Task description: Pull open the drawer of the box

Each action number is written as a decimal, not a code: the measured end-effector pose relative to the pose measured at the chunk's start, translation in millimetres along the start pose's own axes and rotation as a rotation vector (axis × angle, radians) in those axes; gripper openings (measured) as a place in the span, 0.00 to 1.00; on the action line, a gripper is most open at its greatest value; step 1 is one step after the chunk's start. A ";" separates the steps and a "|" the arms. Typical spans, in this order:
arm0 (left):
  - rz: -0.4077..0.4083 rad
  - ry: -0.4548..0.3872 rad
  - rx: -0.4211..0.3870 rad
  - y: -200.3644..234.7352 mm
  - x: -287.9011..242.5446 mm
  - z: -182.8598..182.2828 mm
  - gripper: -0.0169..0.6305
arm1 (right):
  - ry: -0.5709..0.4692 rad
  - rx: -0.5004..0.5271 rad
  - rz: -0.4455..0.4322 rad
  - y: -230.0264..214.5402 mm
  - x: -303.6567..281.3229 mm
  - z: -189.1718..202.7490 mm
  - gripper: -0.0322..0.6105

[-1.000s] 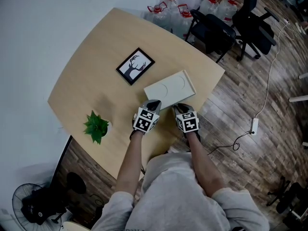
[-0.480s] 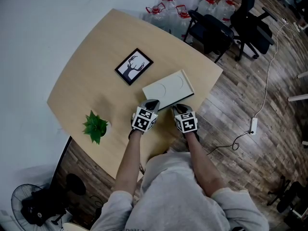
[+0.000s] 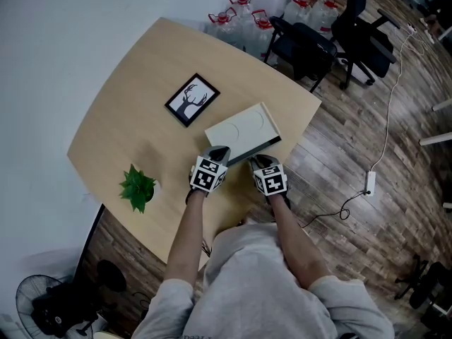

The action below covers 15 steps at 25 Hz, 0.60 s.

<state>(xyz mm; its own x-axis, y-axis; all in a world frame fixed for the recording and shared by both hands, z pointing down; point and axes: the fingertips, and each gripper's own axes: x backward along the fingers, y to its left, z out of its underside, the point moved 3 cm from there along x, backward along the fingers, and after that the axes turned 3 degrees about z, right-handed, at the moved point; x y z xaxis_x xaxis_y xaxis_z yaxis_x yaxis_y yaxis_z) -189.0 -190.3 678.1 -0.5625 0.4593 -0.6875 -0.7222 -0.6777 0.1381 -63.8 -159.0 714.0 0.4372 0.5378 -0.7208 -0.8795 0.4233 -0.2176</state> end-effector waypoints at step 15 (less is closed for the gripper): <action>0.006 0.003 0.000 0.7 -0.7 -0.1 0.11 | -0.004 -0.012 0.001 -2.0 9.8 9.9 0.16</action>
<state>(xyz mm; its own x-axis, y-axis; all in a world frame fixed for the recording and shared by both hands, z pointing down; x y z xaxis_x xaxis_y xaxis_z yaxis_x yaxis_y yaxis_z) -189.1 -191.1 678.6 -0.5653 0.4535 -0.6891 -0.7190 -0.6804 0.1420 -55.9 -147.3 714.0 0.4372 0.5414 -0.7182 -0.8821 0.4139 -0.2249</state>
